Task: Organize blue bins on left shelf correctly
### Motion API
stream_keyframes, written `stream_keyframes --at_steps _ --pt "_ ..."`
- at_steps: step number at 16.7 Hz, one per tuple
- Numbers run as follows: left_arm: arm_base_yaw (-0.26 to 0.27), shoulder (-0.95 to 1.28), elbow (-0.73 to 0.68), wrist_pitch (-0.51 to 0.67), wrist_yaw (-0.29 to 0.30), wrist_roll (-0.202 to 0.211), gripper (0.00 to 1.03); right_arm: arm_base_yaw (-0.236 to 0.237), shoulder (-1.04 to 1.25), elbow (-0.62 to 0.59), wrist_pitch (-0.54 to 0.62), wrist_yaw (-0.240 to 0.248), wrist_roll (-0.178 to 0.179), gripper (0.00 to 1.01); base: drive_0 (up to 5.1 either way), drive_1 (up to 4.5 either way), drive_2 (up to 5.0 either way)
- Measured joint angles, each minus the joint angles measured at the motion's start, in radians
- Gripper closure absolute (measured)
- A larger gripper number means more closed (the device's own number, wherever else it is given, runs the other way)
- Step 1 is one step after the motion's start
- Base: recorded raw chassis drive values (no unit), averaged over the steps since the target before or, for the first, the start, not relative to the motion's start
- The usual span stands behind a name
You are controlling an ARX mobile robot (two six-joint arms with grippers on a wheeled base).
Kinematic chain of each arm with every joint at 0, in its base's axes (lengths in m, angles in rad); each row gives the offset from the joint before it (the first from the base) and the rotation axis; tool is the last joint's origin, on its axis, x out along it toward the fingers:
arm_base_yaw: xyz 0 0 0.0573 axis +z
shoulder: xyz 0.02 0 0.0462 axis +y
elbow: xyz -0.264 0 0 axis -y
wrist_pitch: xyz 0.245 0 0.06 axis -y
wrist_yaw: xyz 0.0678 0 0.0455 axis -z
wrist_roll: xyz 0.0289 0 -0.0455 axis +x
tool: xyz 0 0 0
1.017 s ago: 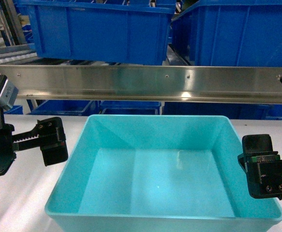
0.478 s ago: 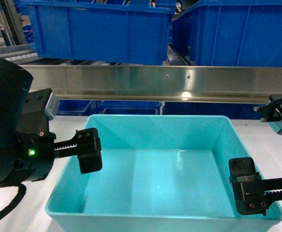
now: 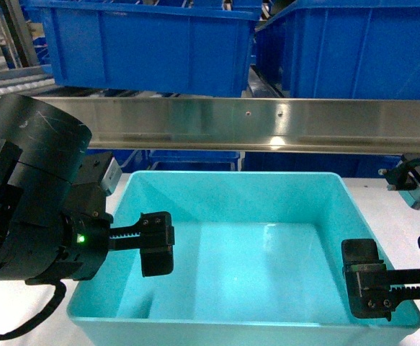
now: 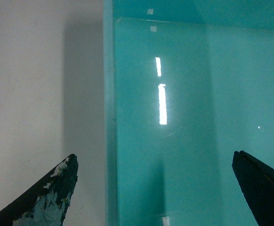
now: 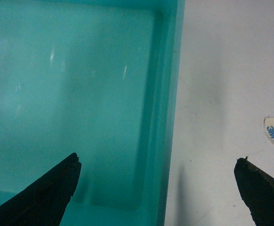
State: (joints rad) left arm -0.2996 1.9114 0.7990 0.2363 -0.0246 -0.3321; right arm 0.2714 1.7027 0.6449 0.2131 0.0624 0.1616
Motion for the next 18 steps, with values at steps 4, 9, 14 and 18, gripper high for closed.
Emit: stream_keyframes --at_steps 4,9,14,18 --pt "0.014 0.026 0.01 -0.006 -0.001 0.0 0.05 0.003 0.04 0.001 0.013 0.008 0.003 0.03 0.0 0.0 0.0" --pt "0.012 0.026 0.011 -0.016 -0.004 0.002 0.07 0.003 0.052 0.003 0.005 0.008 0.003 0.03 0.0 0.0 0.0" --pt "0.013 0.026 0.011 -0.016 -0.005 0.003 0.57 0.003 0.052 0.003 0.005 0.008 0.003 0.44 0.0 0.0 0.0" --pt "0.014 0.026 0.011 -0.018 -0.011 0.003 0.95 0.003 0.052 0.003 0.005 0.008 0.003 0.83 0.0 0.0 0.0"
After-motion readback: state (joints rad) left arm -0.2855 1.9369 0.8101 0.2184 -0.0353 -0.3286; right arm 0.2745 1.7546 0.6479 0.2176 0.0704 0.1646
